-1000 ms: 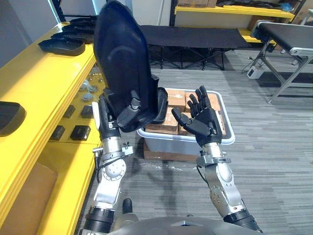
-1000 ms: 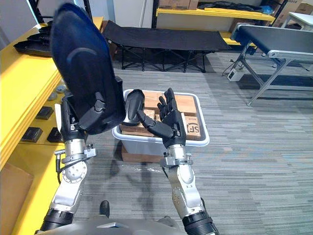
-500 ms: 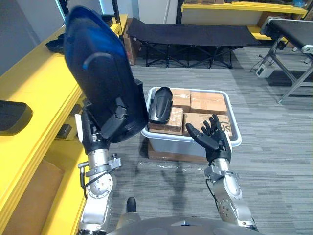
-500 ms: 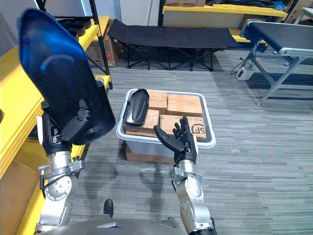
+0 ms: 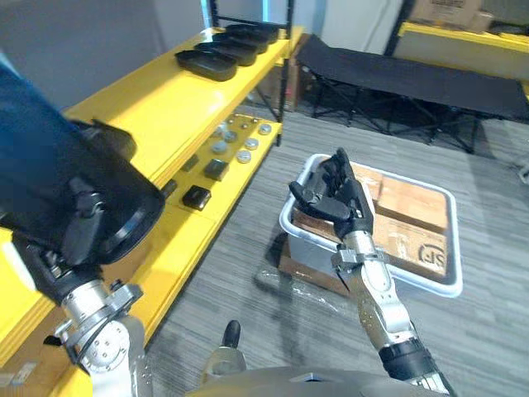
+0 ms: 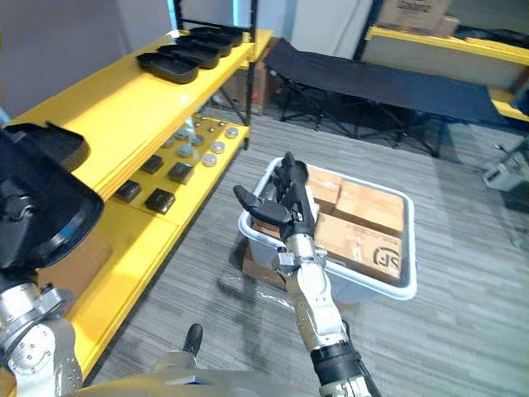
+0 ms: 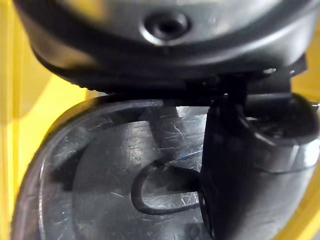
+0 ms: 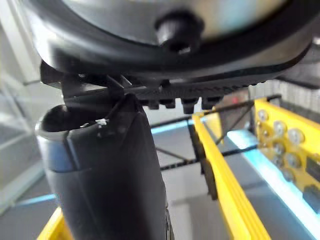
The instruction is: Walk over and take three plastic housings, then place them on the shelf
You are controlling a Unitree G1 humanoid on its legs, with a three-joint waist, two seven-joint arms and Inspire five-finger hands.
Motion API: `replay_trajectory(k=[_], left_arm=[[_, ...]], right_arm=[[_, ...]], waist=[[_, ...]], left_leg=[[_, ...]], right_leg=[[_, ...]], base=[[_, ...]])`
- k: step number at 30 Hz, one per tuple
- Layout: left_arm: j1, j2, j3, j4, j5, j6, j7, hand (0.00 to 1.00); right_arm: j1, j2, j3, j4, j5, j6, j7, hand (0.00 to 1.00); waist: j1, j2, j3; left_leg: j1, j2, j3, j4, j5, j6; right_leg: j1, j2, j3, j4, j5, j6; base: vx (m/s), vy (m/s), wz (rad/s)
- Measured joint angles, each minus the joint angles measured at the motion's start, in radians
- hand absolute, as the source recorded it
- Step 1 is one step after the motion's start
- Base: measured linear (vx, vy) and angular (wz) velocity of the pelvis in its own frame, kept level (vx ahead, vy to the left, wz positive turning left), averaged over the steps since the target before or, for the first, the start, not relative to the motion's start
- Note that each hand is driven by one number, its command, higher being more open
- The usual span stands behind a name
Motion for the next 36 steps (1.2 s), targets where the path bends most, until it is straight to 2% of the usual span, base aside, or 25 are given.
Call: replay_trajectory(k=[3, 5, 6, 8, 9, 10, 11, 12, 13, 15, 17, 21, 23, 24, 25, 26, 28, 33, 35, 36], left_arm=[[0.028, -0.012, -0.009, 0.0, -0.028, -0.001, -0.088, 0.0], [0.016, -0.013, -0.039, 0.0, -0.029, -0.002, -0.195, 0.0], [0.017, -0.013, -0.049, 0.0, -0.029, -0.005, -0.221, 0.0], [0.017, -0.014, -0.073, -0.002, -0.038, -0.027, -0.282, 0.0], [0.015, -0.011, -0.081, -0.005, -0.071, -0.044, -0.318, 0.0], [0.012, -0.01, -0.081, -0.009, -0.083, -0.049, -0.333, 0.0], [0.0, -0.003, -0.089, -0.012, -0.124, -0.074, -0.372, 0.0], [-0.012, 0.005, -0.097, -0.012, -0.143, -0.075, -0.386, 0.0], [-0.041, 0.022, -0.123, -0.012, -0.162, -0.077, -0.402, 0.0], [-0.102, 0.057, -0.171, -0.01, -0.174, -0.077, -0.434, 0.0], [-0.156, 0.101, -0.23, -0.008, -0.175, -0.077, -0.465, 0.0], [-0.17, 0.109, -0.263, 0.001, -0.169, -0.079, -0.469, 0.0], [-0.165, 0.107, -0.266, 0.026, -0.157, -0.079, -0.452, 0.0], [-0.164, 0.105, -0.267, 0.037, -0.147, -0.079, -0.447, 0.0], [-0.155, 0.102, -0.269, 0.042, -0.143, -0.08, -0.44, 0.0], [-0.154, 0.102, -0.27, 0.05, -0.143, -0.083, -0.435, 0.0], [-0.142, 0.103, -0.271, 0.052, -0.144, -0.087, -0.431, 0.0], [-0.134, 0.106, -0.283, 0.083, -0.139, -0.098, -0.381, 0.0], [-0.132, 0.101, -0.283, 0.082, -0.127, -0.099, -0.35, 0.0], [-0.125, 0.097, -0.28, 0.08, -0.126, -0.1, -0.337, 0.0]], right_arm=[[-0.014, -0.001, 0.049, 0.001, -0.005, 0.0, 0.014, 1.0], [-0.015, -0.007, 0.059, 0.001, -0.041, 0.003, 0.004, 1.0], [-0.015, -0.01, 0.06, 0.005, -0.049, 0.005, -0.002, 1.0], [-0.017, -0.011, 0.06, 0.023, -0.081, 0.007, -0.014, 1.0], [-0.015, -0.004, 0.06, 0.029, -0.109, 0.007, -0.013, 1.0], [-0.013, -0.002, 0.06, 0.03, -0.117, 0.007, -0.013, 1.0], [-0.006, -0.001, 0.06, 0.03, -0.118, 0.006, -0.006, 1.0], [0.004, 0.003, 0.059, 0.03, -0.12, 0.006, -0.006, 1.0], [0.019, 0.001, 0.056, 0.029, -0.126, 0.003, -0.005, 1.0], [0.039, -0.001, 0.03, 0.026, -0.12, -0.005, 0.012, 1.0], [0.072, -0.001, 0.003, 0.025, -0.108, -0.013, 0.041, 1.0], [0.116, -0.006, -0.015, 0.009, -0.092, -0.023, 0.102, 1.0], [0.146, -0.019, -0.019, -0.016, -0.067, -0.037, 0.121, 1.0], [0.159, -0.027, -0.02, -0.026, -0.056, -0.046, 0.124, 1.0], [0.167, -0.032, -0.022, -0.026, -0.056, -0.056, 0.124, 1.0], [0.171, -0.023, -0.031, -0.027, -0.056, -0.06, 0.127, 1.0], [0.173, -0.024, -0.047, -0.026, -0.057, -0.066, 0.13, 1.0], [0.163, -0.011, -0.065, -0.029, -0.014, -0.12, 0.128, 1.0], [0.146, -0.002, -0.068, -0.036, -0.012, -0.127, 0.128, 1.0], [0.135, 0.006, -0.065, -0.046, -0.004, -0.127, 0.129, 1.0]], waist=[[0.016, -0.001, 0.01], [-0.002, 0.003, 0.035], [0.001, 0.009, 0.039], [0.028, 0.018, 0.048], [0.025, 0.019, 0.055], [0.022, 0.014, 0.059], [0.023, 0.013, 0.076], [0.017, 0.005, 0.078], [-0.008, -0.004, 0.076], [-0.038, -0.009, 0.086], [-0.059, -0.011, 0.09], [-0.073, 0.002, 0.1], [-0.087, 0.036, 0.119], [-0.088, 0.048, 0.123], [-0.091, 0.052, 0.128], [-0.091, 0.023, 0.146], [-0.085, 0.036, 0.165], [-0.092, 0.024, 0.19], [-0.086, 0.023, 0.22], [-0.082, 0.026, 0.241]], left_leg=[[-0.006, -0.017, -0.039, 0.003, 0.015, 0.026], [-0.06, -0.023, 0.042, 0.065, 0.017, 0.063], [-0.069, -0.023, 0.058, 0.067, 0.022, 0.07], [-0.082, -0.035, 0.079, 0.062, 0.029, 0.077], [-0.094, -0.042, 0.105, 0.062, 0.027, 0.076], [-0.098, -0.047, 0.121, 0.067, 0.023, 0.077], [-0.111, -0.061, 0.146, 0.115, 0.021, 0.098], [-0.11, -0.073, 0.15, 0.117, 0.015, 0.102], [-0.109, -0.091, 0.138, 0.101, 0.022, 0.114], [-0.108, -0.112, 0.124, 0.077, 0.039, 0.128], [-0.106, -0.115, 0.121, 0.063, 0.049, 0.128], [-0.105, -0.082, 0.162, 0.063, 0.056, 0.119], [-0.107, -0.054, 0.159, 0.064, 0.058, 0.111], [-0.114, -0.04, 0.156, 0.063, 0.05, 0.1], [-0.131, -0.025, 0.156, 0.064, 0.007, 0.063], [-0.161, -0.028, 0.171, 0.113, -0.041, 0.079], [-0.169, -0.043, 0.169, 0.254, -0.06, 0.1], [-0.199, -0.053, 0.175, 0.258, -0.048, 0.104], [-0.21, -0.059, 0.184, 0.336, -0.093, 0.106], [-0.212, -0.062, 0.193, 0.405, -0.146, 0.11]], right_leg=[[0.062, 0.003, -0.096, 0.002, -0.022, 0.002], [0.119, 0.004, -0.216, 0.001, -0.042, 0.014], [0.126, 0.002, -0.233, 0.003, -0.048, 0.017], [0.134, -0.009, -0.258, 0.003, -0.059, 0.022], [0.131, -0.017, -0.259, 0.006, -0.064, 0.023], [0.129, -0.027, -0.255, 0.008, -0.068, 0.022], [0.112, -0.051, -0.213, 0.067, -0.098, 0.017], [0.099, -0.061, -0.181, 0.092, -0.113, 0.003], [0.079, -0.07, -0.115, 0.125, -0.137, -0.034], [0.054, -0.072, -0.003, 0.156, -0.139, -0.041], [0.04, -0.071, 0.04, 0.173, -0.139, -0.038], [0.023, -0.056, 0.076, 0.151, -0.163, -0.015], [0.0, -0.027, 0.094, 0.175, -0.169, -0.01], [-0.015, -0.015, 0.098, 0.189, -0.174, -0.012], [-0.038, -0.004, 0.097, 0.201, -0.177, -0.019], [-0.063, -0.023, 0.104, 0.206, -0.175, -0.028], [-0.071, -0.013, 0.112, 0.219, -0.176, -0.029], [-0.127, -0.033, 0.117, 0.29, -0.198, -0.026], [-0.126, -0.055, 0.127, 0.339, -0.225, -0.02], [-0.11, -0.067, 0.135, 0.367, -0.248, -0.014]], base=[[-0.02, -0.051, 0.93], [-0.07, 0.014, 1.52], [-0.07, 0.053, 1.21], [-0.05, 0.081, 0.66], [-0.05, 0.11, 0.41], [-0.04, 0.124, 0.26], [-0.03, 0.105, 0.1], [0.0, 0.073, 0.21], [0.0, 0.042, 0.32], [-0.01, 0.053, 0.39], [-0.06, 0.038, 0.14], [-0.11, -0.045, -0.39], [-0.17, -0.074, -0.15], [-0.18, -0.111, -0.07], [-0.19, -0.093, 0.02], [-0.13, -0.048, 0.02], [-0.08, -0.038, -0.09], [-0.01, -0.023, 0.01], [0.01, 0.029, -0.09], [0.01, 0.042, -0.12]])
